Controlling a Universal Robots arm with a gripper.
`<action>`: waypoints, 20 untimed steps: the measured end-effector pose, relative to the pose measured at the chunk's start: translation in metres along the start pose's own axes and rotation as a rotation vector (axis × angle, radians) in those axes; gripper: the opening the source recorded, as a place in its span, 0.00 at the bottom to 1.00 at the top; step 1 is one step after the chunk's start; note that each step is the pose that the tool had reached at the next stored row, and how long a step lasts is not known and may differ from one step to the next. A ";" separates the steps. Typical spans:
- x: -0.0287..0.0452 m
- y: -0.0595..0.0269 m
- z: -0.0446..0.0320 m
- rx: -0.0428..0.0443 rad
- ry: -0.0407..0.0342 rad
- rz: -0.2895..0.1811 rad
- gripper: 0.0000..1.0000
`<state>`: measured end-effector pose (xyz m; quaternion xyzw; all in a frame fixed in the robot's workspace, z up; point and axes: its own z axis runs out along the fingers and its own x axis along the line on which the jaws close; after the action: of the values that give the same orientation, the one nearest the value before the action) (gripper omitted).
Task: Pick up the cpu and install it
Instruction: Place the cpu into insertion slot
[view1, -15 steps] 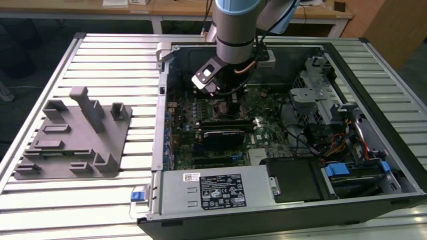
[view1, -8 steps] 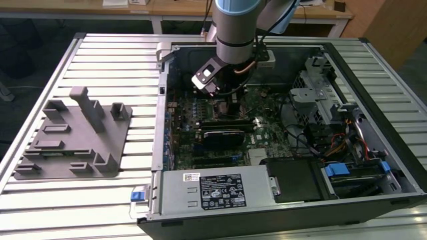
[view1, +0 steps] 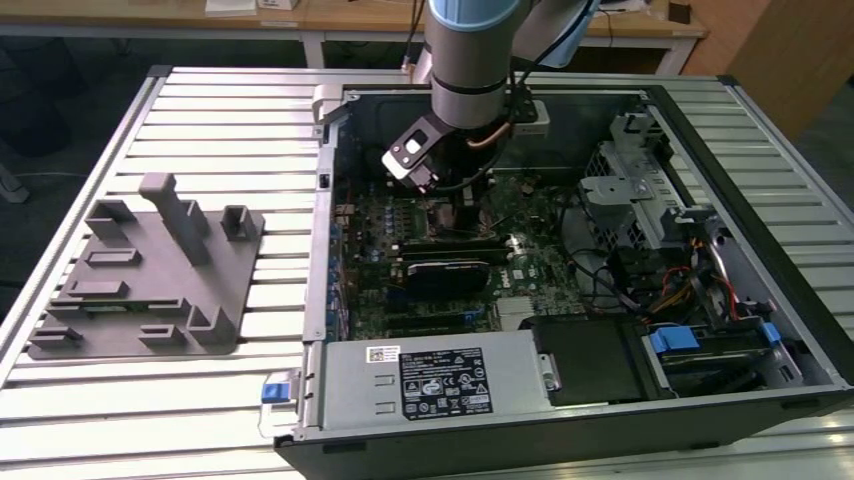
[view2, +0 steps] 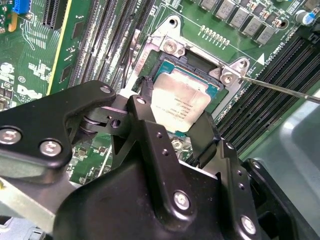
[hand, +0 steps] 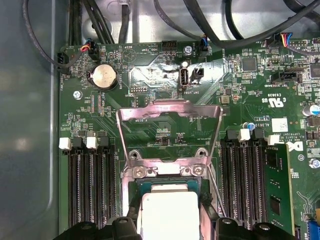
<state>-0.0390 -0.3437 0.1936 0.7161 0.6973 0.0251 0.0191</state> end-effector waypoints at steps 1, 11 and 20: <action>0.0000 0.0000 0.0001 0.0000 0.0000 0.000 0.54; 0.0000 0.0002 0.0011 0.0001 0.0027 0.000 0.54; 0.0000 0.0001 0.0014 0.0001 0.0027 0.000 0.54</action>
<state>-0.0388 -0.3437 0.1922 0.7161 0.6972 0.0261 0.0181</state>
